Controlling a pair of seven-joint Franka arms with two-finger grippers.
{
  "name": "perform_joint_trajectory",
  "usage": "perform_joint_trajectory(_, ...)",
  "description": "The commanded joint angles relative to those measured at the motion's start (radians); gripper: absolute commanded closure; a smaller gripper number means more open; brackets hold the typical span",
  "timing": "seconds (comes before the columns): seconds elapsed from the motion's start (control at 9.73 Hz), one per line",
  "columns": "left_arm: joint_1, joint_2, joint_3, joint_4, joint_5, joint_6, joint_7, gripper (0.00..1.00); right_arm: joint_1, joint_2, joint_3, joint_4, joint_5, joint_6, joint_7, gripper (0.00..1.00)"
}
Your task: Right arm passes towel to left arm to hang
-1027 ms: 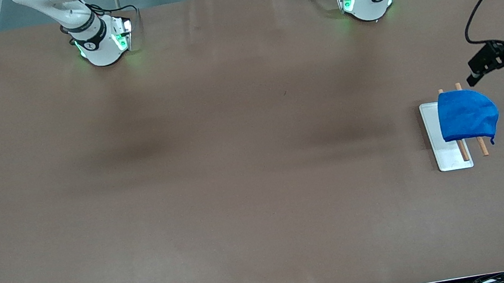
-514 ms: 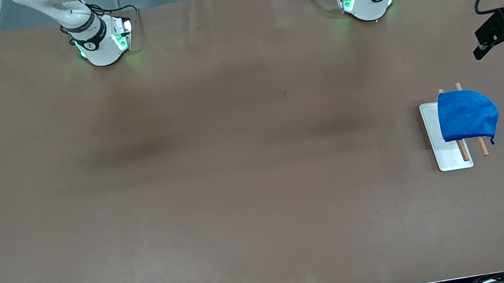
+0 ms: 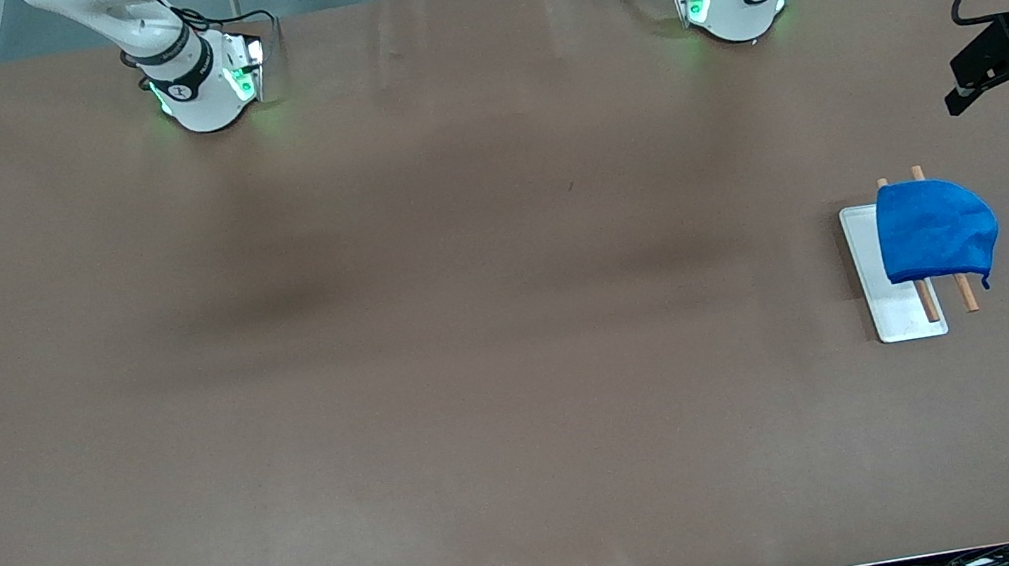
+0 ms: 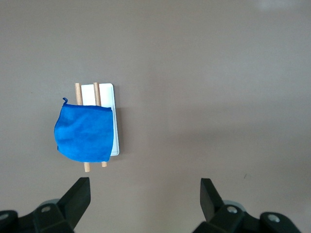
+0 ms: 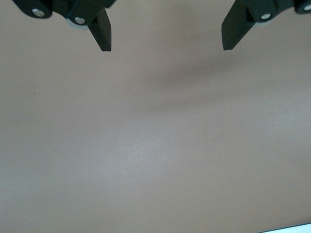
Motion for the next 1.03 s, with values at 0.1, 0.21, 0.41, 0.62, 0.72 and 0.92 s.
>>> perform_joint_trajectory(0.1, -0.03, 0.01, 0.005, -0.011, 0.042, -0.027, -0.02, 0.01, -0.001, -0.03, -0.002, -0.033, 0.0, 0.003, -0.009, 0.0)
perform_joint_trajectory(0.21, -0.049, 0.009, 0.027, -0.018, 0.04, -0.027, -0.02, 0.01, -0.002, -0.03, -0.002, -0.033, 0.0, -0.003, -0.009, 0.0)
perform_joint_trajectory(0.41, -0.068, -0.006, 0.052, -0.041, 0.033, -0.025, -0.02, 0.01, -0.001, -0.03, -0.002, -0.033, 0.0, -0.006, -0.008, 0.0)
perform_joint_trajectory(0.62, -0.068, -0.008, 0.052, -0.041, 0.028, -0.024, -0.02, 0.01, -0.001, -0.03, -0.002, -0.033, 0.0, -0.015, -0.008, 0.0)
perform_joint_trajectory(0.72, -0.066, -0.008, 0.052, -0.041, 0.03, -0.021, -0.02, 0.01, -0.002, -0.03, -0.002, -0.031, 0.0, -0.01, -0.008, 0.0)
perform_joint_trajectory(0.92, -0.065, -0.006, 0.051, -0.041, 0.03, -0.01, -0.02, 0.01, -0.002, -0.03, -0.002, -0.031, 0.0, -0.012, -0.008, 0.0)
